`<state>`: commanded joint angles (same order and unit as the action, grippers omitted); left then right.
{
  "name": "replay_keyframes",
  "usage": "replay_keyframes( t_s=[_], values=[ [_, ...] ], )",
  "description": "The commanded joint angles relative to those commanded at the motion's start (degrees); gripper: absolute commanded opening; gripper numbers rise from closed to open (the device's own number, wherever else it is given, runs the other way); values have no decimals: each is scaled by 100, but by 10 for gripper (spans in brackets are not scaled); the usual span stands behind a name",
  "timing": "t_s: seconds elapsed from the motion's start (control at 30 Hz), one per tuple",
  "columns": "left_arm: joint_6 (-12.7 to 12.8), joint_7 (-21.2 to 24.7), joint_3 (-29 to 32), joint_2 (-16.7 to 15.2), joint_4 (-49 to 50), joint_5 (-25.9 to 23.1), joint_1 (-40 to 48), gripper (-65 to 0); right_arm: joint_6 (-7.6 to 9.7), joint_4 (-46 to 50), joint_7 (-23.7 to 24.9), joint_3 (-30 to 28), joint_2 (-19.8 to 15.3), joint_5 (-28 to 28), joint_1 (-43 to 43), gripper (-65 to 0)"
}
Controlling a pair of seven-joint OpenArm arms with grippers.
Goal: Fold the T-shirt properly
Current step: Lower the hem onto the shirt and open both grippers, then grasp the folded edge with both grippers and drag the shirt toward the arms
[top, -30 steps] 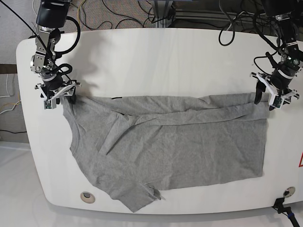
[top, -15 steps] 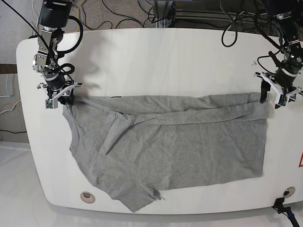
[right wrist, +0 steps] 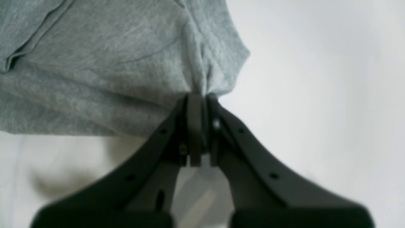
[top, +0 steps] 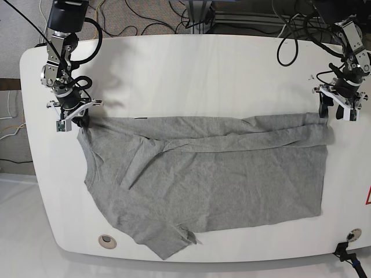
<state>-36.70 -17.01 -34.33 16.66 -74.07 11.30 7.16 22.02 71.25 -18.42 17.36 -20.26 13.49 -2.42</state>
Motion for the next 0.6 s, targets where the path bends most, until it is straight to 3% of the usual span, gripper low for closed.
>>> replay_keyframes(
  t_s=[0.33,0.5,0.6],
  values=[
    [-9,-158,158,-18,281,185,-308,-314,9,0,0,-9,0,0,0,-650],
    [-9,-158,308,0,695,290,-571,-314,413,9,0,9,0,0,0,-650],
    [-9,-158,378,0,844,290,-633,-314,413,9,0,9,0,0,0,-650]
  ],
)
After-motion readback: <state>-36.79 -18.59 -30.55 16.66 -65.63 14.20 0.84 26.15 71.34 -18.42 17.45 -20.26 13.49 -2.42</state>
